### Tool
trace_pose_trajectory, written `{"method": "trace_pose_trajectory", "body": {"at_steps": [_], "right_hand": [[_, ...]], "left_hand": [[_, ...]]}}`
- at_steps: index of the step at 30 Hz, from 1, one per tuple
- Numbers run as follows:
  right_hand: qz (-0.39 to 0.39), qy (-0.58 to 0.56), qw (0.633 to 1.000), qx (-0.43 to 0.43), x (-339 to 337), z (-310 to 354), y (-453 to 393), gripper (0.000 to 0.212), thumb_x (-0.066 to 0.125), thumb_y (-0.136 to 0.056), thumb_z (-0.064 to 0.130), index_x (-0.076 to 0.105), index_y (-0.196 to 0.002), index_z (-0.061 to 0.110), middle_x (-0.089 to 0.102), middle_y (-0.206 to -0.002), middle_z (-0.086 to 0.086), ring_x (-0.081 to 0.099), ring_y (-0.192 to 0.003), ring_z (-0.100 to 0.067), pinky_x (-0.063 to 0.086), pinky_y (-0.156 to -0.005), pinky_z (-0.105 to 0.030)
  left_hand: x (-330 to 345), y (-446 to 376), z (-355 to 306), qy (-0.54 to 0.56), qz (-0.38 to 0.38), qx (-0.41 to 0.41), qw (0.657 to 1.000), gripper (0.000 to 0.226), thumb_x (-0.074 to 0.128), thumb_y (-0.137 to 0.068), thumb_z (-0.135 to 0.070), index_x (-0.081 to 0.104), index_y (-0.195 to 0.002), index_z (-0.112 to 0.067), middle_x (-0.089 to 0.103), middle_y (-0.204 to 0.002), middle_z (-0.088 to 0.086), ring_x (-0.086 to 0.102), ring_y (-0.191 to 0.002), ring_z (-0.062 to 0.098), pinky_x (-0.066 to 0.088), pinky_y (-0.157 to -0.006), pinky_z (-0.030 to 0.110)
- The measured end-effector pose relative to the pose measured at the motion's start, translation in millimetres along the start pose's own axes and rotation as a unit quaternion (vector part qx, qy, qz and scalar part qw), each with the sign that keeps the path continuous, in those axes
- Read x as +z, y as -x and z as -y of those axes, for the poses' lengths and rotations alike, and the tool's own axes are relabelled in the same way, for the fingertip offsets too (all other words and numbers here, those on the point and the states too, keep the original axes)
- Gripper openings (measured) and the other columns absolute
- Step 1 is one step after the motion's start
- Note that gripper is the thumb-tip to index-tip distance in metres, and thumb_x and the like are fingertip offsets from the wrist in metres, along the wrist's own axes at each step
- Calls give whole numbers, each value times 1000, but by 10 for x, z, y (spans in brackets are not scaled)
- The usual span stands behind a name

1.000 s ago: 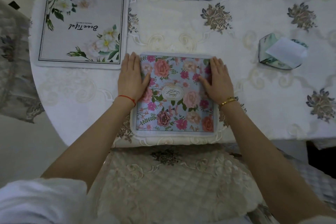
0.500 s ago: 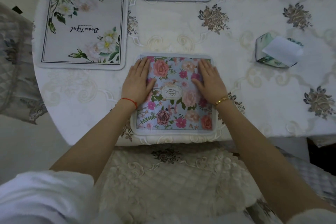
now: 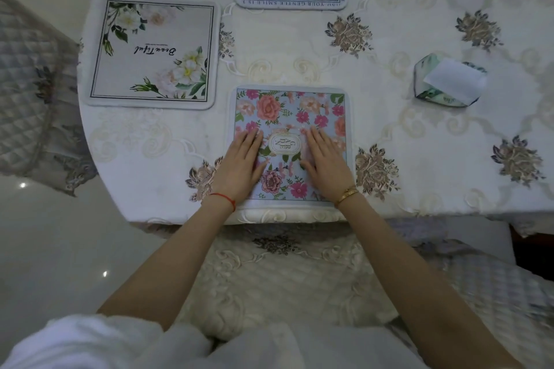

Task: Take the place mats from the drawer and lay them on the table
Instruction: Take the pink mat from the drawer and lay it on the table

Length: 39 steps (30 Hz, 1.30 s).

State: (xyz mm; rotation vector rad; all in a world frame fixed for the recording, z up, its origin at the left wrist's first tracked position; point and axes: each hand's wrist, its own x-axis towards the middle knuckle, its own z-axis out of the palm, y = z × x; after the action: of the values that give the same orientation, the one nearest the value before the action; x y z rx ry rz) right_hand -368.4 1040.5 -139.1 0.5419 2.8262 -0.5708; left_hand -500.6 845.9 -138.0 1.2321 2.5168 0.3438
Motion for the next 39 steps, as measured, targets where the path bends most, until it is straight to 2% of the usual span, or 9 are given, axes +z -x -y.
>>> {"method": "trace_pose_trajectory", "body": {"at_steps": [9,12,15,19,23,27,31,36,39], "right_hand": [[-32,49,994,93,-153,-531,542,69,35,-99,45,9,-152,9,10,-160,-9,5,-148,-22,-1,-119,-33],[-49,23,998,32,-110,-305,652,68,39,-99,43,10,-152,11,9,-159,-8,3,-147,-22,5,-121,-37],[-10,2,1000,-29,46,17,649,73,41,-98,45,4,-152,12,2,-160,-5,-3,-147,-19,3,-121,-36],[14,10,1000,-6,196,92,658,76,42,-98,46,-1,-152,14,-1,-160,-2,-3,-147,-14,-2,-119,-31],[18,20,1000,-4,136,-153,785,73,38,-98,47,3,-152,14,1,-160,-1,3,-147,-16,1,-120,-31],[-4,23,1000,14,58,-352,948,70,45,-97,39,11,-151,10,11,-159,-5,8,-147,-20,3,-120,-32],[-7,5,1000,29,-8,-377,995,69,47,-97,35,11,-151,10,11,-159,-5,6,-147,-20,1,-119,-30],[-41,10,999,-5,-67,-187,687,65,41,-100,39,14,-151,10,10,-159,-5,4,-147,-19,7,-120,-35],[-14,2,1000,-10,-122,-18,317,65,39,-100,37,10,-152,10,6,-160,-7,1,-148,-20,4,-120,-34]], "left_hand": [[-49,323,205,-10,-12,-66,998,66,39,-100,-40,14,-153,-10,17,-160,9,13,-148,26,9,-122,36],[-67,457,81,-1,-25,-34,999,68,43,-98,-41,15,-153,-11,16,-160,7,14,-148,26,11,-121,37],[-11,528,-163,12,-15,-4,1000,71,46,-97,-42,14,-153,-12,13,-161,6,10,-148,23,7,-120,33],[114,613,-226,4,11,-16,1000,73,45,-97,-43,11,-153,-12,13,-161,6,8,-149,21,13,-122,38],[108,681,-63,-2,22,-33,999,72,46,-97,-43,12,-153,-12,15,-161,6,11,-149,22,11,-122,36],[71,776,58,-7,3,-47,999,72,50,-96,-39,16,-152,-10,18,-160,7,15,-148,23,5,-119,30],[29,829,147,-4,5,-63,998,73,52,-95,-39,17,-152,-9,18,-160,8,13,-148,23,6,-121,32],[-71,608,80,3,-13,-23,1000,73,49,-96,-42,16,-152,-10,14,-161,7,13,-148,25,8,-121,35],[-118,320,28,3,-4,-6,1000,72,44,-98,-41,9,-153,-11,4,-162,5,5,-149,20,10,-122,37]]}}
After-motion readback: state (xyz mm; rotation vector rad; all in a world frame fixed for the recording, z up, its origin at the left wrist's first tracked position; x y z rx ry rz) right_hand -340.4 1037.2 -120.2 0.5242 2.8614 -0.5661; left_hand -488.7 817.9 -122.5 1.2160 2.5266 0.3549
